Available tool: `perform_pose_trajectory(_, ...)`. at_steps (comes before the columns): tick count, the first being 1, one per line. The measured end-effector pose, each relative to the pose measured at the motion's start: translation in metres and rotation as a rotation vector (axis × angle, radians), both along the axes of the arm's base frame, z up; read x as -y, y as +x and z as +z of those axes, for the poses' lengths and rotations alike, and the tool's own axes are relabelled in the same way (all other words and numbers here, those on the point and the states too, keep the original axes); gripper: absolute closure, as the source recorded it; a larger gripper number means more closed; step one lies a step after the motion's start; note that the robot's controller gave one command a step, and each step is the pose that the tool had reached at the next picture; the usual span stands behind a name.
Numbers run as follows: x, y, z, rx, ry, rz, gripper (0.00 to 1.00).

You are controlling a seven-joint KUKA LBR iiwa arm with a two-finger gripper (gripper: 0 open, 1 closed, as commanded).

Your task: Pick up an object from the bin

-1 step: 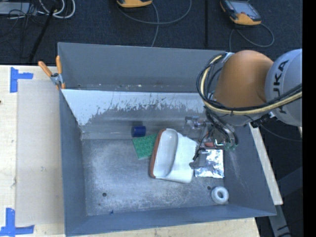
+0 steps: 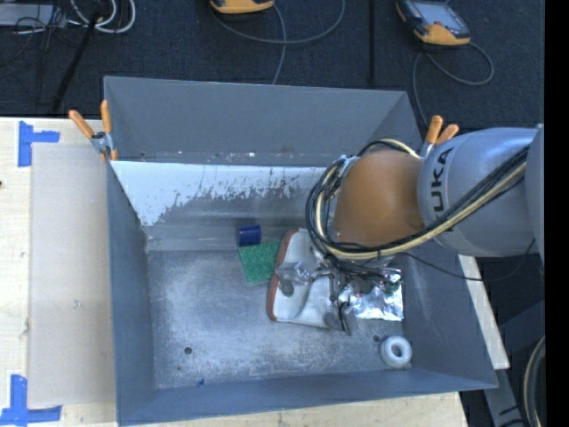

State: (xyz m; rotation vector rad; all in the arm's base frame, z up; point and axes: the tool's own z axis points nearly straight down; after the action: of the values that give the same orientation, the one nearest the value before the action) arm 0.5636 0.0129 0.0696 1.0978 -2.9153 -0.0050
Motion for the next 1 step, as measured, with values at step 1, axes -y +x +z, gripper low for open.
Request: perform_pose_trajectory(1, -0.0015, 0.0037, 0.0026, 0.017, 0.006, -0.003, 1.0)
